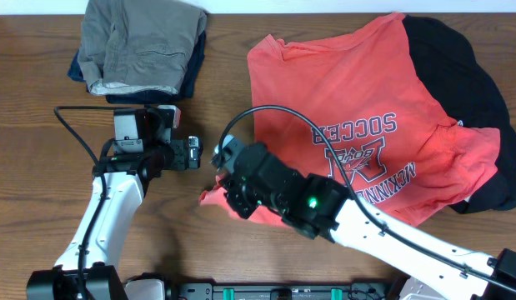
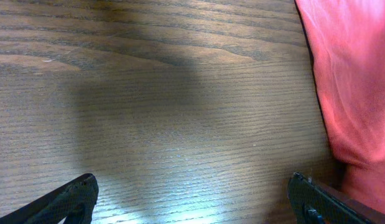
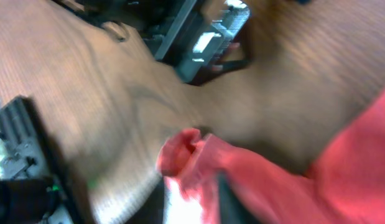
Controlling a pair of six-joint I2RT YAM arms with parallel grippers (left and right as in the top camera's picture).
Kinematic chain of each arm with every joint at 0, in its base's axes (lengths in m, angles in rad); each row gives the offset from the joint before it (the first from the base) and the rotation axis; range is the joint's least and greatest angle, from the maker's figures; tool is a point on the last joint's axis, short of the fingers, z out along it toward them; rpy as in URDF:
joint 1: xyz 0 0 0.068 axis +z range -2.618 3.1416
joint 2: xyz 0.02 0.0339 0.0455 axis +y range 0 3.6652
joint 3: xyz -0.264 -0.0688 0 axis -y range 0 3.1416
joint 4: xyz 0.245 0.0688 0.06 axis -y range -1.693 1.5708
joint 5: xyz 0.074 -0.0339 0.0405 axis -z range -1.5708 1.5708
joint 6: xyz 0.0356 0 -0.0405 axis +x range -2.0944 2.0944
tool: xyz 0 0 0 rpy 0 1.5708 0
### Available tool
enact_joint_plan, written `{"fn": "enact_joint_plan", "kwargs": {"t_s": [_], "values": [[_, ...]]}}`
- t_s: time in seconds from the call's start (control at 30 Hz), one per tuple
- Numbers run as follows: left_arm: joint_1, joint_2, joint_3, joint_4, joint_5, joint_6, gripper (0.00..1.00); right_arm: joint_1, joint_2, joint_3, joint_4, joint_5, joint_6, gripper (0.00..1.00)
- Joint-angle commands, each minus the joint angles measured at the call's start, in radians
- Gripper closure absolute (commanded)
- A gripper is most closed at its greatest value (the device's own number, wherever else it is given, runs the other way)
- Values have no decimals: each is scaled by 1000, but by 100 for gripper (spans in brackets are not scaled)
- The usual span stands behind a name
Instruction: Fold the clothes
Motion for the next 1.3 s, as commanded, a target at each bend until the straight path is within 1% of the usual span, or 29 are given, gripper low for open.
{"fn": "enact_joint_plan", "kwargs": {"t_s": [0.0,0.03,0.07,0.2,0.37,0.53,0.63,0.9,1.07,1.27], "values": [[-2,1,18,5,6,-9,2,-72,-13,56,-40,3,-10,27],[-2,1,18,4,6,-9,2,-106,-16,72,-69,3,-10,6],[-2,1,18,5,6,-9,2,-142,-21,89,-97,3,-10,1],[-2,1,18,4,6,-9,2,-336,-29,160,-184,6,-10,1],[-2,2,18,-3,6,-9,2,-655,-15,171,-196,83,-2,1],[-2,2,18,-2,6,-9,2,-954,63,166,-204,116,67,1],[-2,2,18,-2,6,-9,2,-1094,132,164,-220,116,110,1],[-2,2,18,-2,6,-9,2,-1375,344,164,-213,115,256,1],[-2,2,18,-3,6,-9,2,-1487,440,164,-174,108,261,1],[-2,2,18,-3,6,-9,2,-1606,473,164,-126,104,261,1]]}}
